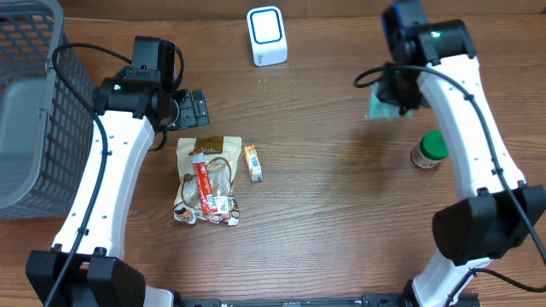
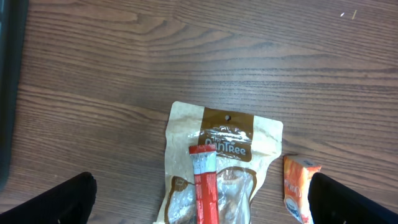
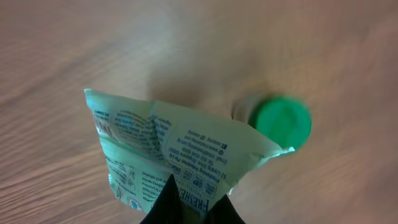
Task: Scan the item barcode
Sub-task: 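Carry the teal packet right and lower it beside the green-lidded jar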
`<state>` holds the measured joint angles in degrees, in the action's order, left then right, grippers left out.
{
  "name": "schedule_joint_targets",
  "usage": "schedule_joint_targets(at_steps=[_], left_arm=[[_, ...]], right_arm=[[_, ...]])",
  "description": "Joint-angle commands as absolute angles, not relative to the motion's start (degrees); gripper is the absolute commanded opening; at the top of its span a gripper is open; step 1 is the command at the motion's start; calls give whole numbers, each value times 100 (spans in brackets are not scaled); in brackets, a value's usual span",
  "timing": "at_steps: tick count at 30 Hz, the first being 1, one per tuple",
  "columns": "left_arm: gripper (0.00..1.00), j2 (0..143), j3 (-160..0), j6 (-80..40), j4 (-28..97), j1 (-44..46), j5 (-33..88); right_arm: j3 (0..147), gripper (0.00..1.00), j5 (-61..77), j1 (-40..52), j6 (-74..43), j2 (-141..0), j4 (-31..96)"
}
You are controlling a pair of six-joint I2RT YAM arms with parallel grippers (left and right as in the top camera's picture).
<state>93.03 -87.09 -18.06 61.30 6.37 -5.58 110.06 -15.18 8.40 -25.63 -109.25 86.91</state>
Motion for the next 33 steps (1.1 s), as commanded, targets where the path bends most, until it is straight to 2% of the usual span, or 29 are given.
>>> schedule_joint_targets(at_steps=[1,8,17,18,20,21,24,26,28,33], left_arm=[[100,9336,-8812,-1885,6125,676,-528],[100,9336,-8812,-1885,6125,676,-528],[100,9336,-8812,-1885,6128,676,-528],[100,9336,-8812,-1885,6125,676,-528],[100,9336,-8812,-1885,6128,676,-528],[100,9336,-8812,-1885,6125,676,-530],[100,9336,-8812,-1885,6125,679,-528],[100,9336,-8812,-1885,6128,676,-528],[100,9336,-8812,-1885,6125,676,-530],[100,9336,-8812,-1885,6125,676,-530]], right_arm=[[10433,4,-991,620,-3197,-10962,8565],[9325,4,-779,556,-3192,-10962,7760],[8897,11,-781,561,-3197,-10965,7391],[8884,13,-781,561,-3197,-10965,7393],[8868,27,-781,561,-3194,-10965,7408],[8851,30,-781,561,-3194,-10965,7408],[8781,52,-781,561,-3194,-10965,7419],[8744,56,-779,561,-3194,-10965,7419],[8718,55,-753,561,-3192,-10965,7419],[8562,24,-303,617,-2998,-10965,7373]])
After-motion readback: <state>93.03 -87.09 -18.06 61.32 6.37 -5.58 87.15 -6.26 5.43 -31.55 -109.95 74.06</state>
